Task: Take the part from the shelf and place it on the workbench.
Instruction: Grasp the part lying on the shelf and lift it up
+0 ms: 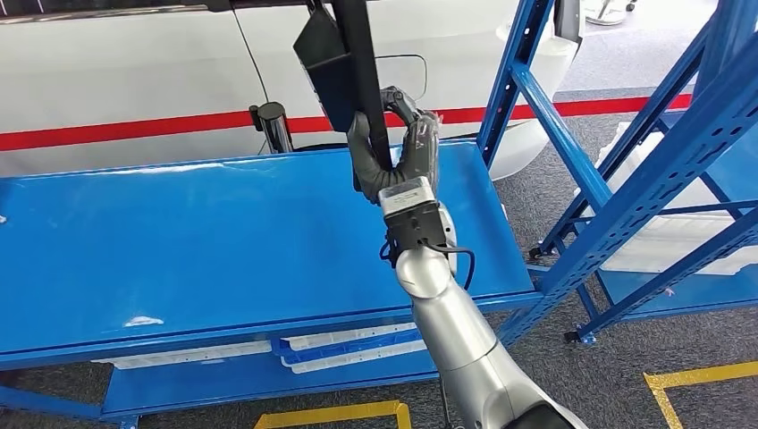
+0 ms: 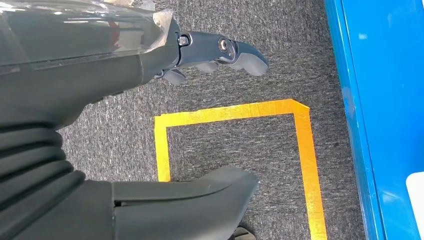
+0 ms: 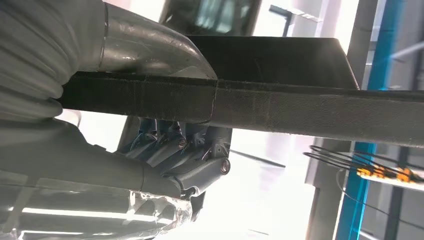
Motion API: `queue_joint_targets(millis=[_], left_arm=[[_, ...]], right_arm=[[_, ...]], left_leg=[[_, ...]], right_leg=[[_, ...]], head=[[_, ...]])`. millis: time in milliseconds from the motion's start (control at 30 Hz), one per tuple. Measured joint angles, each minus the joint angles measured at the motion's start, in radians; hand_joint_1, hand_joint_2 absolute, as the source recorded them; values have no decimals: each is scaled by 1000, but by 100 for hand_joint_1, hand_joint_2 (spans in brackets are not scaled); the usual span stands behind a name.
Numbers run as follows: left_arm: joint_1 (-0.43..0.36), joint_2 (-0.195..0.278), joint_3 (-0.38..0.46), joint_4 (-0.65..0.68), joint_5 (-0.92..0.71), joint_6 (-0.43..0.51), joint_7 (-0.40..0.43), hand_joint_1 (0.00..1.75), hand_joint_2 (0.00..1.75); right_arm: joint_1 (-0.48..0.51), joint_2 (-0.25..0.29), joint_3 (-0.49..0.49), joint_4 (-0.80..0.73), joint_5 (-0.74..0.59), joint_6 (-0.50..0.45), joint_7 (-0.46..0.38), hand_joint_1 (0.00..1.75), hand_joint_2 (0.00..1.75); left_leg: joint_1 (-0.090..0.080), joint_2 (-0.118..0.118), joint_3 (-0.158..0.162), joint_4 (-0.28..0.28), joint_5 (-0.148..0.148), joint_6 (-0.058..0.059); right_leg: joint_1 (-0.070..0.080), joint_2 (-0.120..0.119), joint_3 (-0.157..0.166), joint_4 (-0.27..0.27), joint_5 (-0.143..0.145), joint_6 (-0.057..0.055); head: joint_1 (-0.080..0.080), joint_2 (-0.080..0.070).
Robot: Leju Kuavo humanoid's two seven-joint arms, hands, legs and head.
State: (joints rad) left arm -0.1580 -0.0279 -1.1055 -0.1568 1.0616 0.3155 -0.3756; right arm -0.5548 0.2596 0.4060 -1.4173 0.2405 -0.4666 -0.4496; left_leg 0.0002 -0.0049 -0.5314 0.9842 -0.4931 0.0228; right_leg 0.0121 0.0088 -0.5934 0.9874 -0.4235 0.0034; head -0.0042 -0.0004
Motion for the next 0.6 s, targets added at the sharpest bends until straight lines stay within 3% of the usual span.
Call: queue_joint_targets(millis=[200,600], left_arm=[[2,4,0,0,12,14,-10,0,175],[2,6,0,0,31,30,-14,0,175]], right_arm=[[56,-42,21,-94,-177,109,-21,175,175],[135,-108,104,-163,-253,196,-38,175,175]], left_leg=[[0,0,0,0,0,0],[0,0,0,0,0,0]], right_leg=[[0,0,0,0,0,0],[0,0,0,0,0,0]], head=[[0,0],[0,0]])
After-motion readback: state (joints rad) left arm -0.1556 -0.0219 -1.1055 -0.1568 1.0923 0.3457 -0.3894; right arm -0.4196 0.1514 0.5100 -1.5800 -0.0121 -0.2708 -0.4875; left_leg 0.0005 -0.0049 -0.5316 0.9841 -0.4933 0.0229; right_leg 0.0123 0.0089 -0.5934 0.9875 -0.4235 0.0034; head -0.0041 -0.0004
